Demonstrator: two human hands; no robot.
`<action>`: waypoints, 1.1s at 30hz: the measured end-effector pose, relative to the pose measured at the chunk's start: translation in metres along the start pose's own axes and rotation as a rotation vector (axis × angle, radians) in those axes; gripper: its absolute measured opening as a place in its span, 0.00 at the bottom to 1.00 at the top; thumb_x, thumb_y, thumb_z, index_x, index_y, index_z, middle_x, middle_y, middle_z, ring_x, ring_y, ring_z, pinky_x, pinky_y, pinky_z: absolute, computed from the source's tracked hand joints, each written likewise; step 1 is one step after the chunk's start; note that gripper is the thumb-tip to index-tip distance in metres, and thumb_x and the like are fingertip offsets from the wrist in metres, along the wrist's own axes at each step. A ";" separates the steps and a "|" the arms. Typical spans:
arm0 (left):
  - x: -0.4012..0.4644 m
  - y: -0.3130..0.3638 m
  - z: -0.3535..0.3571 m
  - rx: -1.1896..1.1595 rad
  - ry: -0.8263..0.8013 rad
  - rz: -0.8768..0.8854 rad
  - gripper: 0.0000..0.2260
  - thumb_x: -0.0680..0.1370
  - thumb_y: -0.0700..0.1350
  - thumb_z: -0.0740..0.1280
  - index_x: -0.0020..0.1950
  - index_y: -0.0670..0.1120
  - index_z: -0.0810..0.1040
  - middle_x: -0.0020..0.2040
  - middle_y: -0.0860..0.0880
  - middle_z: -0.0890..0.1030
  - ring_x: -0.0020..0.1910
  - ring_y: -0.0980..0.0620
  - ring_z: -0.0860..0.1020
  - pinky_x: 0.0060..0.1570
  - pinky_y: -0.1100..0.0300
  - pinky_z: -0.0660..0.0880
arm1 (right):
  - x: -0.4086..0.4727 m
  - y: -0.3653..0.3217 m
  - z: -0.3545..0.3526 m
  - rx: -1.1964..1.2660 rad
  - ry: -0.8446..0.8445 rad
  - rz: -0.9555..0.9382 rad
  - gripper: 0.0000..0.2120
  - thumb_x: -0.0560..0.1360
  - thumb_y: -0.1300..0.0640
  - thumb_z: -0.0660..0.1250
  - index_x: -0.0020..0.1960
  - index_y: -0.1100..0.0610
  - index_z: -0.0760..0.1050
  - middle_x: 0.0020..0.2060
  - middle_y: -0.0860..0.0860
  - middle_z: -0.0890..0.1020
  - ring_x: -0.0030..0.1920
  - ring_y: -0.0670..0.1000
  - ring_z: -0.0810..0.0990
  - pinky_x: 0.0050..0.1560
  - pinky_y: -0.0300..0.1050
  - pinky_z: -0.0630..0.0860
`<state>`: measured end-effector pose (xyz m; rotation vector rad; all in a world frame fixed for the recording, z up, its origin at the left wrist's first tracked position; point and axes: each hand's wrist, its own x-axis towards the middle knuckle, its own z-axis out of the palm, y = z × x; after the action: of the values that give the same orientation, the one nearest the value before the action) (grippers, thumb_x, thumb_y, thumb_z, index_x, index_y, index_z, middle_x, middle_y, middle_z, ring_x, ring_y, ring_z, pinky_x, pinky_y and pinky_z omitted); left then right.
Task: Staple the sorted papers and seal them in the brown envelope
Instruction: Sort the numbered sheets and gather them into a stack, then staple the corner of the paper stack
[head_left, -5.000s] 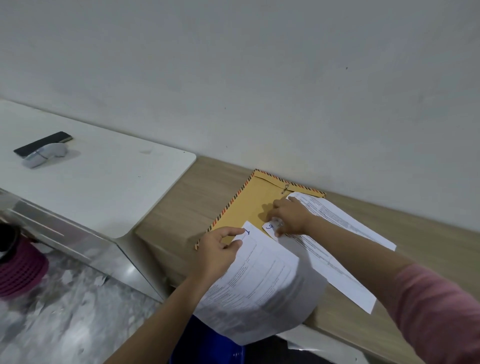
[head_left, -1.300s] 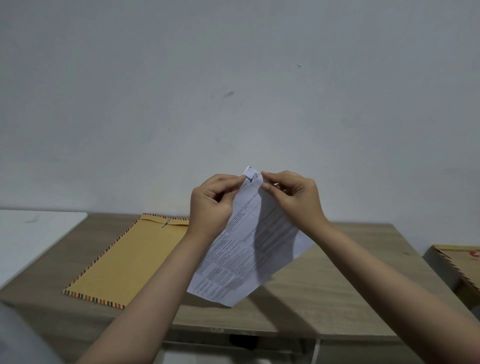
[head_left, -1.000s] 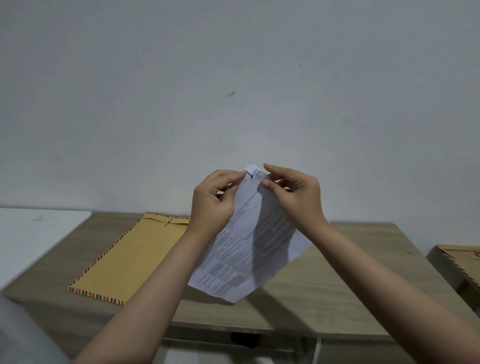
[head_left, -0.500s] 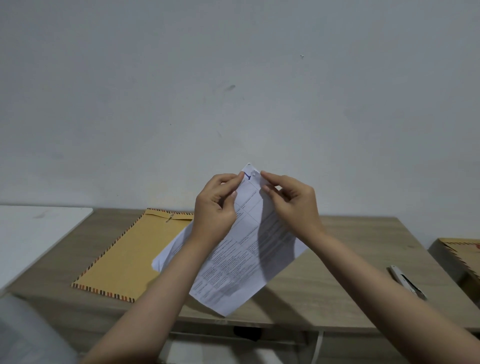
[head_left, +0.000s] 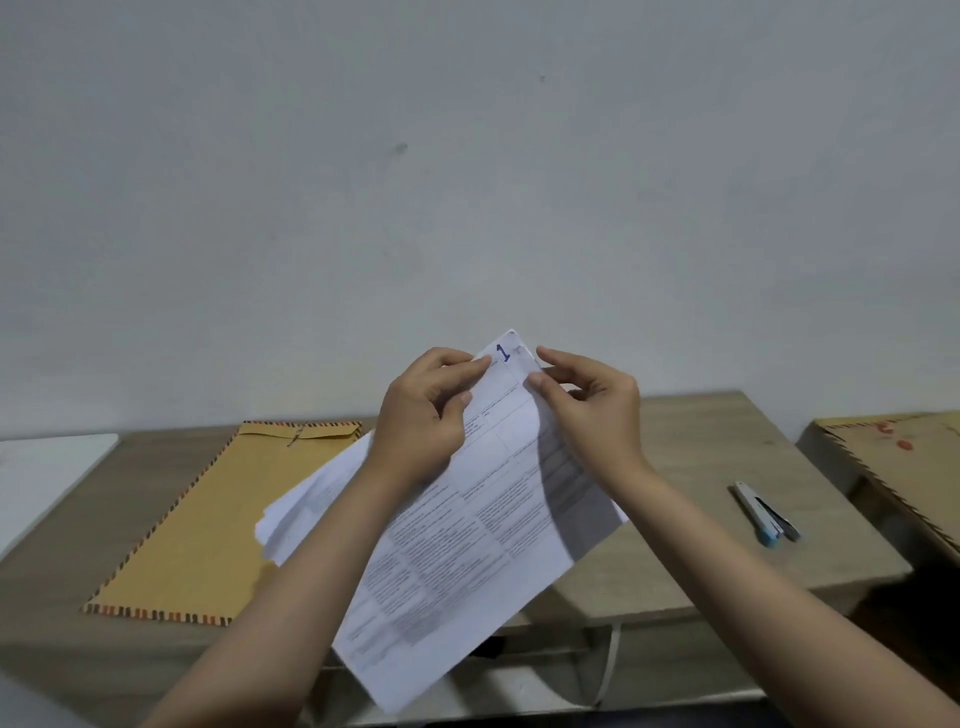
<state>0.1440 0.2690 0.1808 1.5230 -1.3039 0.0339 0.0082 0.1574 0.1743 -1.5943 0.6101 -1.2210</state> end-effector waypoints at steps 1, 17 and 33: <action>0.004 -0.002 0.007 -0.029 -0.046 -0.036 0.15 0.75 0.31 0.66 0.57 0.45 0.81 0.50 0.58 0.78 0.50 0.63 0.78 0.47 0.72 0.74 | -0.002 0.007 -0.005 -0.005 0.021 0.033 0.12 0.69 0.61 0.74 0.52 0.52 0.81 0.39 0.48 0.84 0.37 0.41 0.81 0.40 0.32 0.76; -0.024 -0.074 0.143 -0.174 -0.359 -0.328 0.14 0.73 0.32 0.69 0.43 0.51 0.83 0.44 0.59 0.83 0.45 0.65 0.80 0.48 0.74 0.73 | -0.069 0.169 -0.166 -0.690 0.521 0.412 0.13 0.73 0.57 0.68 0.56 0.60 0.76 0.53 0.56 0.80 0.53 0.56 0.77 0.57 0.51 0.72; -0.039 -0.069 0.160 -0.157 -0.326 -0.338 0.13 0.72 0.31 0.70 0.43 0.49 0.84 0.42 0.58 0.84 0.46 0.62 0.81 0.47 0.74 0.72 | -0.042 0.201 -0.211 -0.640 0.559 0.387 0.24 0.67 0.51 0.74 0.61 0.53 0.72 0.57 0.51 0.78 0.59 0.51 0.75 0.66 0.59 0.67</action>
<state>0.0867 0.1704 0.0430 1.6372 -1.2467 -0.5401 -0.1662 0.0317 -0.0276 -1.5083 1.7207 -1.2341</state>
